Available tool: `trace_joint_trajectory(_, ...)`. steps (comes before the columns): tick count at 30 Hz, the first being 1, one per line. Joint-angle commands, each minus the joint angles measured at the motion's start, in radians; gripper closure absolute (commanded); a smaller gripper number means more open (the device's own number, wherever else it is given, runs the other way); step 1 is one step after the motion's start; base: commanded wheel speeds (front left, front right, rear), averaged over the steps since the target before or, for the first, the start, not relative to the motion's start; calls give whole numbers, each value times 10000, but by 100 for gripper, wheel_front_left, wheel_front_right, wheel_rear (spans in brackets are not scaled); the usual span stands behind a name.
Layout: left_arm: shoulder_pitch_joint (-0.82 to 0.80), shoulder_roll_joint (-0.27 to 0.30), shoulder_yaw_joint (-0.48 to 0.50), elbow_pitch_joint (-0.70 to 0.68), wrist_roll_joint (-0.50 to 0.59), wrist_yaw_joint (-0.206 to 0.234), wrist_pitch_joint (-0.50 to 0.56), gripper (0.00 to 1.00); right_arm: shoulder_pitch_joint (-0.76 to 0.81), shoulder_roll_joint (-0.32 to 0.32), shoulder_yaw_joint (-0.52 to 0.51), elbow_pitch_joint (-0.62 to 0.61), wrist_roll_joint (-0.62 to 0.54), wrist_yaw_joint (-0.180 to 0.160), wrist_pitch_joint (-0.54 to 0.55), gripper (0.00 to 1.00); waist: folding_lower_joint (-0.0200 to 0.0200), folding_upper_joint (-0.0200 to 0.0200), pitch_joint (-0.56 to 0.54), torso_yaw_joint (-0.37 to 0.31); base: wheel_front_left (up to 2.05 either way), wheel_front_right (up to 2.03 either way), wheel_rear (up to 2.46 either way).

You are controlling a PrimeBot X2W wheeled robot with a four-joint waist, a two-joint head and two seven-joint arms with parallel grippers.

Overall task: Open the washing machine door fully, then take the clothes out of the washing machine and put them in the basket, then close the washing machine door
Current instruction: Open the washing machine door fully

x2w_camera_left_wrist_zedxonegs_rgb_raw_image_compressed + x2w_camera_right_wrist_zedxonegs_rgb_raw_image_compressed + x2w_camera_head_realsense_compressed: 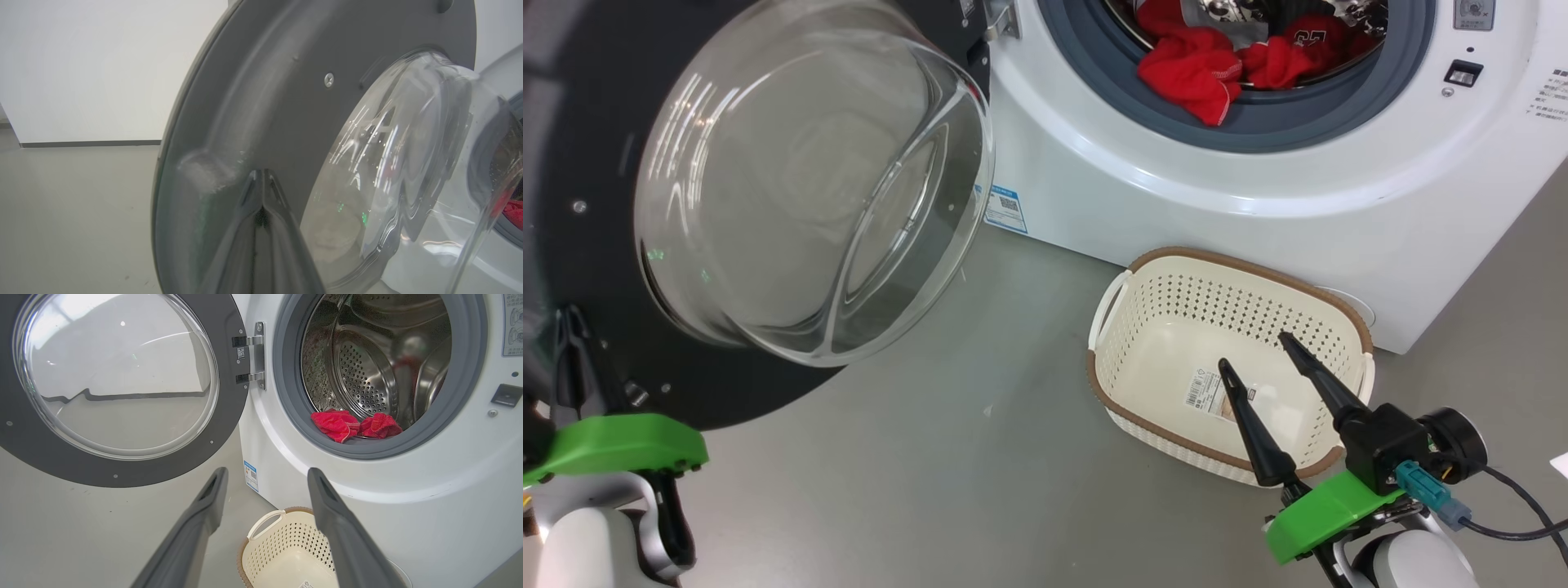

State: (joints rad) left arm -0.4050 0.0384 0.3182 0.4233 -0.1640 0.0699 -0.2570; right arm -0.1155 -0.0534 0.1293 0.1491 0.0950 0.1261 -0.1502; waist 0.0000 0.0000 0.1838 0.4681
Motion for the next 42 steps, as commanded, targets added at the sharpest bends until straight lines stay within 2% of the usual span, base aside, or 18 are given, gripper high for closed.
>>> trace_joint_trajectory(1, -331, 412, 488, -67, 166, -17, -47, 100, -186, 32, 269, -294, -99, 46, -1, 0, 0, 0, -5, 8, 0, 0, 0)
trace_joint_trajectory(7, -728, 470, 787, 587, 428, -219, -47, 100, -225, 32, 360, -279, -13, 46, 16, 0, 0, 0, 6, 45, 0, 0, 0)
trace_joint_trajectory(13, -982, 505, 1097, 890, 658, -245, -47, 100, -287, 32, 470, -233, -15, 46, 39, 0, 0, 0, 23, -4, 0, 0, 0)
trace_joint_trajectory(23, -1025, 332, 1310, 952, 783, -364, -47, 100, -287, 32, 538, -121, 224, 46, -42, 0, 0, 0, -144, -125, 0, 0, 0)
trace_joint_trajectory(28, -855, 248, 1473, 507, 705, -468, -47, 100, -315, 32, 479, 21, 548, 46, -160, 0, 0, 0, -282, -319, 0, 0, 0)
trace_joint_trajectory(29, -782, 226, 1525, 325, 650, -491, -47, 94, -332, 32, 430, 44, 619, 46, -188, 0, 0, 0, -303, -372, 0, 0, 0)
trace_joint_trajectory(31, -617, 183, 1599, -82, 552, -527, -47, 61, -359, 32, 313, 92, 689, 46, -254, 0, 0, 0, -341, -467, 0, 0, 0)
trace_joint_trajectory(32, -535, 166, 1651, -337, 499, -508, -47, 53, -369, 32, 269, 127, 720, 46, -288, 0, 0, 0, -368, -525, 0, 0, 0)
trace_joint_trajectory(33, -459, 152, 1722, -625, 443, -468, -47, 8, -376, 32, 241, 169, 749, 46, -320, 0, 0, 0, -396, -584, 0, 0, 0)
trace_joint_trajectory(34, -421, 139, 1871, -927, 230, -429, -47, 0, -382, 32, 214, 209, 776, 46, -356, 0, 0, 0, -423, -644, 0, 0, 0)
trace_joint_trajectory(37, -252, 125, 1990, -1776, -566, -373, -47, 0, -399, 32, 18, 329, 904, 46, -519, 0, 0, 0, -505, -842, 0, 0, 0)
trace_joint_trajectory(41, 105, 121, 1606, -2797, -1765, -373, -47, 0, -500, 32, -419, 424, 1232, 46, -834, 0, 0, 0, -591, -1096, 0, 0, 0)
trace_joint_trajectory(42, 105, 121, 1606, -2797, -1765, -373, -47, 0, -500, 32, -419, 424, 1232, 46, -834, 0, 0, 0, -591, -1096, 0, 0, 0)
